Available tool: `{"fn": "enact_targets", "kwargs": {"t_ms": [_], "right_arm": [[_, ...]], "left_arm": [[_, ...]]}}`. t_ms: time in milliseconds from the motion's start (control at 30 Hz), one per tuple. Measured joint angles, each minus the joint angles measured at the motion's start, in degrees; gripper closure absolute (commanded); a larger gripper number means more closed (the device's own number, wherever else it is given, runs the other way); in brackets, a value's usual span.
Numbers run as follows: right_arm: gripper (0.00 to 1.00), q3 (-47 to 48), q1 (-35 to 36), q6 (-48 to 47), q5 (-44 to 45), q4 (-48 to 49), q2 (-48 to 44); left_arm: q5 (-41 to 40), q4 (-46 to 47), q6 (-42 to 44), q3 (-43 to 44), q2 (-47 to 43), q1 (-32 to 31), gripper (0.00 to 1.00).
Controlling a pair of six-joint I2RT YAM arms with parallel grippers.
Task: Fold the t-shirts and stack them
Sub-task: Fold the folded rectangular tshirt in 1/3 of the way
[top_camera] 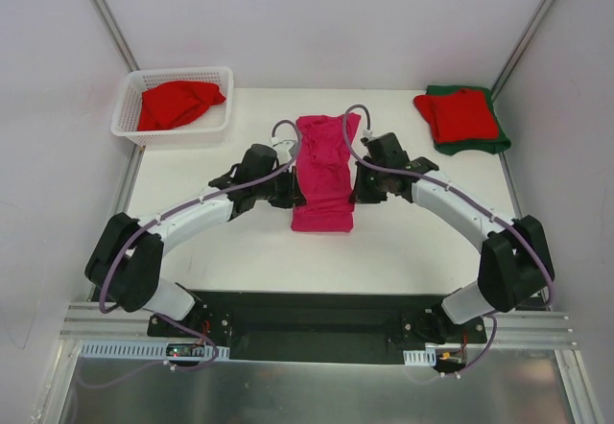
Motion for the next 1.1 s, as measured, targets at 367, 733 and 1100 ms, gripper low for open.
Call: {"fn": "enact_targets", "kwargs": {"t_ms": [367,733,1100], "right_arm": [[0.99,4.4,-2.0,-1.4,-1.7,1.1,5.4],[0.99,11.0,-5.2,-2.9,-2.8,1.4,12.4],[0.99,14.6,-7.0,-3.8,-4.6,2.3,19.8]], "left_arm": [[1.9,0.2,1.4,4.2,4.3,3.4,1.0],[3.5,0.4,2.6,11.6,13.4,5.7,1.0],[5.1,0.5,2.8,15.6,20.3,7.3,1.0]]}}
